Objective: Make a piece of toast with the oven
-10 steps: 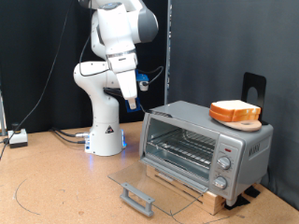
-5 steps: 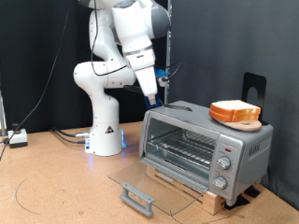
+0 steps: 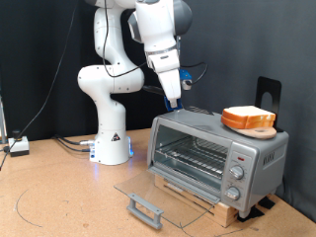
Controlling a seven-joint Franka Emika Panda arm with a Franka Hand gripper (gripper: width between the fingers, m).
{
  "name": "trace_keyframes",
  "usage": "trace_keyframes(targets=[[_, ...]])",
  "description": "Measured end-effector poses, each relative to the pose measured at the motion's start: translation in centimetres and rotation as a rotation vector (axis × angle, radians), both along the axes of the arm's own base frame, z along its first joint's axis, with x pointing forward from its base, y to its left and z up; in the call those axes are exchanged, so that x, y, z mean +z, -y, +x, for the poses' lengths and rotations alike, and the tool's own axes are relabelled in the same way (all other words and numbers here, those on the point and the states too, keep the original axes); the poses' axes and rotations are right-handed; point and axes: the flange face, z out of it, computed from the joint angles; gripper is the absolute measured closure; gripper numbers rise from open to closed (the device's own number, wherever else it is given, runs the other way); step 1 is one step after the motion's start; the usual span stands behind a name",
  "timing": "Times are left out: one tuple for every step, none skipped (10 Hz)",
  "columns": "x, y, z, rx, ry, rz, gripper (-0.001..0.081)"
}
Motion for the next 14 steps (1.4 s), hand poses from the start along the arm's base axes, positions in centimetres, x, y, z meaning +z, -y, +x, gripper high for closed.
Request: trace_keyframes(targets=[[-0.2, -0.1, 0.3, 0.006, -0.011, -0.010, 0.0410], [-0.5, -0.2, 0.5, 0.007, -0.018, -0.016, 0.0410], [-0.8, -0.4, 0.7, 0.003, -0.023, -0.020, 0.0410], [-0.9, -0.6, 0.9, 0.002, -0.022, -0.021, 0.0410], [-0.8, -0.7, 1.0, 0.002, -0.015, -0.021, 0.0410], [-0.8, -0.9, 1.2, 0.002, -0.005, -0.021, 0.0410], [-0.7, -1.0, 1.4, 0.003, 0.002, -0.020, 0.0410], [-0.7, -1.2, 1.4, 0.005, 0.005, -0.019, 0.0410], [-0.6, -1.3, 1.5, 0.009, 0.006, -0.020, 0.0410], [-0.6, -1.5, 1.5, 0.013, 0.007, -0.022, 0.0410], [-0.6, -1.7, 1.5, 0.017, 0.008, -0.024, 0.0410], [-0.6, -1.9, 1.5, 0.021, 0.009, -0.025, 0.0410], [-0.6, -2.1, 1.5, 0.025, 0.011, -0.026, 0.0410], [-0.5, -2.4, 1.5, 0.029, 0.013, -0.027, 0.0410]])
